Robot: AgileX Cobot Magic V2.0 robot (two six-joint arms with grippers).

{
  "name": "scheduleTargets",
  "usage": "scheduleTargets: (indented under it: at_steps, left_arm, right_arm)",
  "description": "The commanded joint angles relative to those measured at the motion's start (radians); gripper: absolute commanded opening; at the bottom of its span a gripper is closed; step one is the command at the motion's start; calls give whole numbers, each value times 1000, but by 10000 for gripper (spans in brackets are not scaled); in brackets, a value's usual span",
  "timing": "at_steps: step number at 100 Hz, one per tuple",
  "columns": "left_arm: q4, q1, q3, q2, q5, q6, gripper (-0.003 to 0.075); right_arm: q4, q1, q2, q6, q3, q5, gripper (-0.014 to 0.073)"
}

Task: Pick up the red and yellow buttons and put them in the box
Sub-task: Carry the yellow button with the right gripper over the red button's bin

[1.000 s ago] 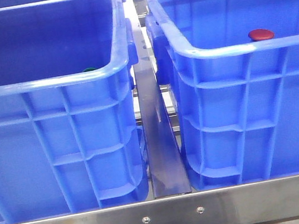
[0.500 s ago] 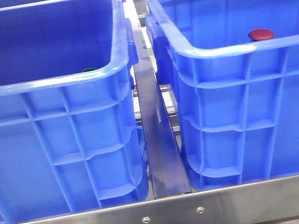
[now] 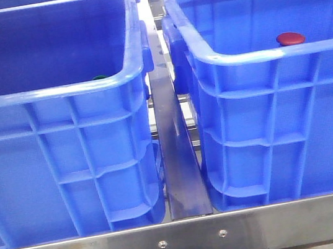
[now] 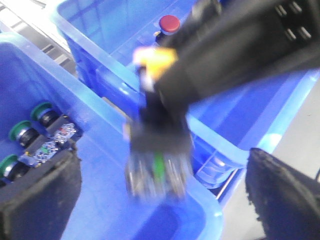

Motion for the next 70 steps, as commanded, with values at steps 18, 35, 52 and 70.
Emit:
scheduleTargets:
  at_steps: [18,35,52,70]
  left_arm:
    - [93,83,18,-39,-74,-123,643]
    - [112,221,104,-95,-101,-167,643]
    - [112,421,186,-187,-101,-187,642]
    - [110,616,279,-306,-106,-194,641]
  right_arm:
    - [72,-156,-64,-71,-35,3,232]
    - [60,-275,-97,-121,-35,-1,232]
    - [-3,-383,-124,-128,-35,-12,232]
    - [-123,-471,-146,-128,-28,-94,232]
